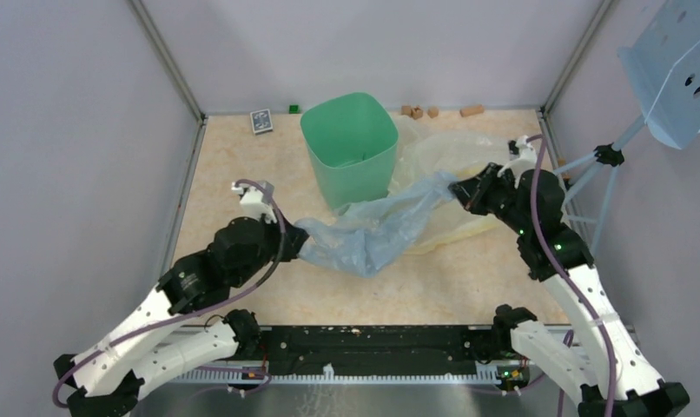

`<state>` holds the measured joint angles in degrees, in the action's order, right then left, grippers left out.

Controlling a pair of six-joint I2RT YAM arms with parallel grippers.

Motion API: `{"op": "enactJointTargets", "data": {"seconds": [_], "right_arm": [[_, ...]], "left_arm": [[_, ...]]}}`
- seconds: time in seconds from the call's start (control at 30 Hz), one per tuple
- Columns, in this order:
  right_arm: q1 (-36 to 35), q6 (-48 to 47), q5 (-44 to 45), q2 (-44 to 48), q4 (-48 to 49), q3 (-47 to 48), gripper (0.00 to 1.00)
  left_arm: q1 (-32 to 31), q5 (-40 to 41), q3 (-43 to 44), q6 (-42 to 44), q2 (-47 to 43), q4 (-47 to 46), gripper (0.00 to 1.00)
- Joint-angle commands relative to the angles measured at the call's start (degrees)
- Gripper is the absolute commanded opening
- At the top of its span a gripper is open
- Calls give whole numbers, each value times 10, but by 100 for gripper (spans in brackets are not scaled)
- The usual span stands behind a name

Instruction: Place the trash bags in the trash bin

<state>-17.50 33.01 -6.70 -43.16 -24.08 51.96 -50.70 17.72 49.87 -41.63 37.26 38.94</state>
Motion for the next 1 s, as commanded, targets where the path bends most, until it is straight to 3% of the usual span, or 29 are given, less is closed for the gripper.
{"op": "enactJointTargets", "data": {"seconds": [0.0,0.03,0.07,0.17,0.27,0.5,0.6,0.7,0.83,0.97], "right_arm": [[0,36,-165,-53,104,-18,0],[0,37,-167,-66,104,-17,1],[-1,30,-166,-77,98,-15,9],[-2,-34,-179,-112,41,12,53],[-7,-83,-200,-116,2,24,69],[-64,-98,-233,-90,-4,-7,68],[-114,-83,-203,-89,-3,-30,68],[-121,-68,-194,-78,13,-59,68],[-124,-67,-259,-64,35,-74,68],[-143,-96,-314,-42,49,-99,69]], "left_arm": [[2,74,134,35,-8,83,0],[2,73,166,45,-5,86,0],[2,64,191,56,-1,84,0],[2,0,236,81,13,52,0],[1,-100,219,104,31,-15,0],[1,-305,84,41,108,-210,0],[-2,-360,53,20,147,-270,0],[-45,-348,18,22,181,-314,2],[-140,-252,6,59,226,-315,10],[-158,-236,8,50,260,-304,16]]}}
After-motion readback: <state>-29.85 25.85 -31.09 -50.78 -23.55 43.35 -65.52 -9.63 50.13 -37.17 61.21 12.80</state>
